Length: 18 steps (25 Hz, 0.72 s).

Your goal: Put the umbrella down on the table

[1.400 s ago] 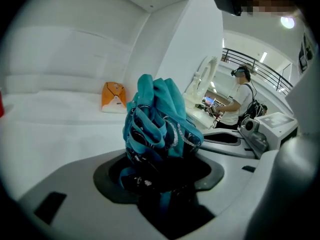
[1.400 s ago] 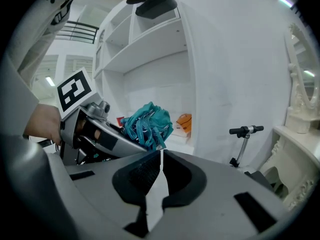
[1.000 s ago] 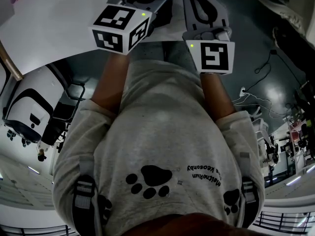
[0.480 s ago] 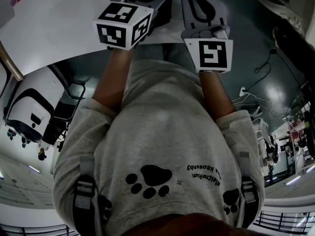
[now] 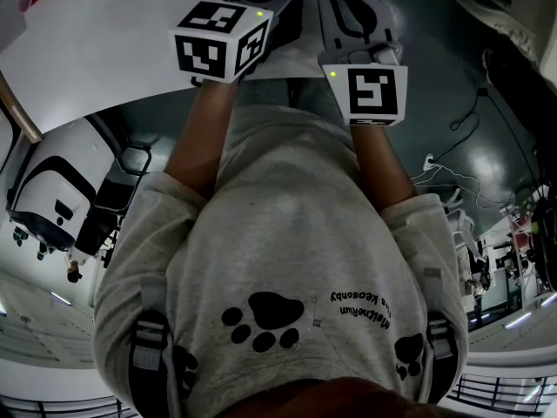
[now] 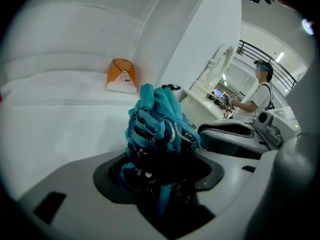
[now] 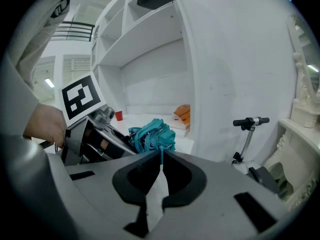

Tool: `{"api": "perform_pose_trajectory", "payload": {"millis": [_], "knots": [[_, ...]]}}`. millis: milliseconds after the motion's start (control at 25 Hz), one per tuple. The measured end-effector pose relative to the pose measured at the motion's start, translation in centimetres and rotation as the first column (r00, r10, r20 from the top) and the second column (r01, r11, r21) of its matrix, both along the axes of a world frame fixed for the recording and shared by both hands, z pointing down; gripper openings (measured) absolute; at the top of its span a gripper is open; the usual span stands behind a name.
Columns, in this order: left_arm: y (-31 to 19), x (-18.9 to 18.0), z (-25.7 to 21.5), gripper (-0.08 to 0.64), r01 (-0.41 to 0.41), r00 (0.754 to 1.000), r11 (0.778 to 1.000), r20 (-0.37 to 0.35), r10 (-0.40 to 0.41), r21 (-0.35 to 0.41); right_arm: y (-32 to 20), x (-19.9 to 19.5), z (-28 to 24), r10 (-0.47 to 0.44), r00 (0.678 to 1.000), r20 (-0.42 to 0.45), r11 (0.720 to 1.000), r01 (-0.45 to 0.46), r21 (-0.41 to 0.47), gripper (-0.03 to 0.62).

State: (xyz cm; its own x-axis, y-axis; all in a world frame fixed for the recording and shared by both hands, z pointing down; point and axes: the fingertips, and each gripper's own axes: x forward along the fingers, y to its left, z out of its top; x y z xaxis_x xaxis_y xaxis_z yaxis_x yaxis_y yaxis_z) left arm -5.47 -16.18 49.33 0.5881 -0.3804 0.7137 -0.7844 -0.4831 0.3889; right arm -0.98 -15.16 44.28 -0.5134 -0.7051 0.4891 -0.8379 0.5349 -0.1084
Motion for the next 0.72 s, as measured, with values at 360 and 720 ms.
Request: {"api": "perform_pose_trajectory", "payload": {"millis": [360,720], "knots": [[-0.2,0.1,0.8,0.27,0.002,1.0,1.0,0.001,-0.002,-0.03,-0.1,-0.2,1.2,-0.019,1.0,0.0,0.999,0.019,-0.04,0.041],[-0.3,0.3,1.2,0.27,-0.001,1.0,0.998,-0.005,0.001,-0.057,-0.2,0.0,2.4,-0.022,1.0,0.006,0.995,0.022,-0.102,0.041]]}}
